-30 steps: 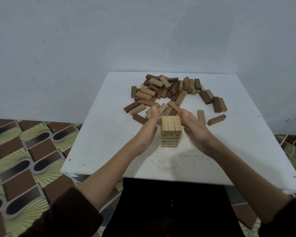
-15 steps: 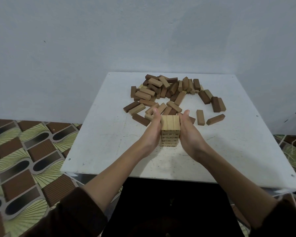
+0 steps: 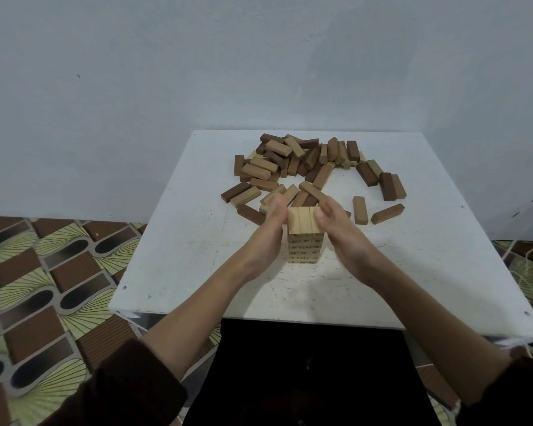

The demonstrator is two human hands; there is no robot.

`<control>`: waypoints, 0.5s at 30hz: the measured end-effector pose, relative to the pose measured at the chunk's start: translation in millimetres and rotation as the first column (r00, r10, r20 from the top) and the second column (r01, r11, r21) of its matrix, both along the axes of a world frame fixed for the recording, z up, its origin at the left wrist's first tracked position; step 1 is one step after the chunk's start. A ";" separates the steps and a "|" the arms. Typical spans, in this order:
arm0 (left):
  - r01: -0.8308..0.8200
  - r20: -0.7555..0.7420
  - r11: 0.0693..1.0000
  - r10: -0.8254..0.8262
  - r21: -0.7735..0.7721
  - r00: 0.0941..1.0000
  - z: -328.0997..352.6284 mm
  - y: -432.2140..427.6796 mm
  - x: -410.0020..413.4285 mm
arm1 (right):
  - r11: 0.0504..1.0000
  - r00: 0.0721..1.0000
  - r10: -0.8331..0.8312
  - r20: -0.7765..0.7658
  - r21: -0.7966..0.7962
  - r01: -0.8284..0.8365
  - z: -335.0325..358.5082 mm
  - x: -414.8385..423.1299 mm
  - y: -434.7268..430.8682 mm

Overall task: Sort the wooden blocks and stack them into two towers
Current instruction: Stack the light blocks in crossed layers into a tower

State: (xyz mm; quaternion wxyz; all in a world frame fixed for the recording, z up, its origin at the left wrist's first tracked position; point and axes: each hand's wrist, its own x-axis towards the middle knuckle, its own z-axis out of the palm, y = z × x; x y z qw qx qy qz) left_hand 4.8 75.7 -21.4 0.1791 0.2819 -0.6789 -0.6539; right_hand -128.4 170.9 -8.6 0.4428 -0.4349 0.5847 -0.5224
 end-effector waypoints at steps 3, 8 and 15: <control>0.053 0.029 0.998 -0.052 -0.046 0.998 8.2 -7.4 8.5 | 1.000 0.982 0.022 -0.190 0.004 -0.022 6.3 -14.1 7.4; 0.087 0.024 0.976 -0.084 -0.198 0.996 3.1 -16.3 9.2 | 0.998 0.932 0.044 -0.360 -0.031 -0.060 8.5 -27.6 6.5; 0.067 0.002 0.964 -0.069 -0.256 0.998 1.2 -17.1 3.5 | 0.999 0.917 0.048 -0.395 -0.002 -0.054 6.7 -29.3 -0.6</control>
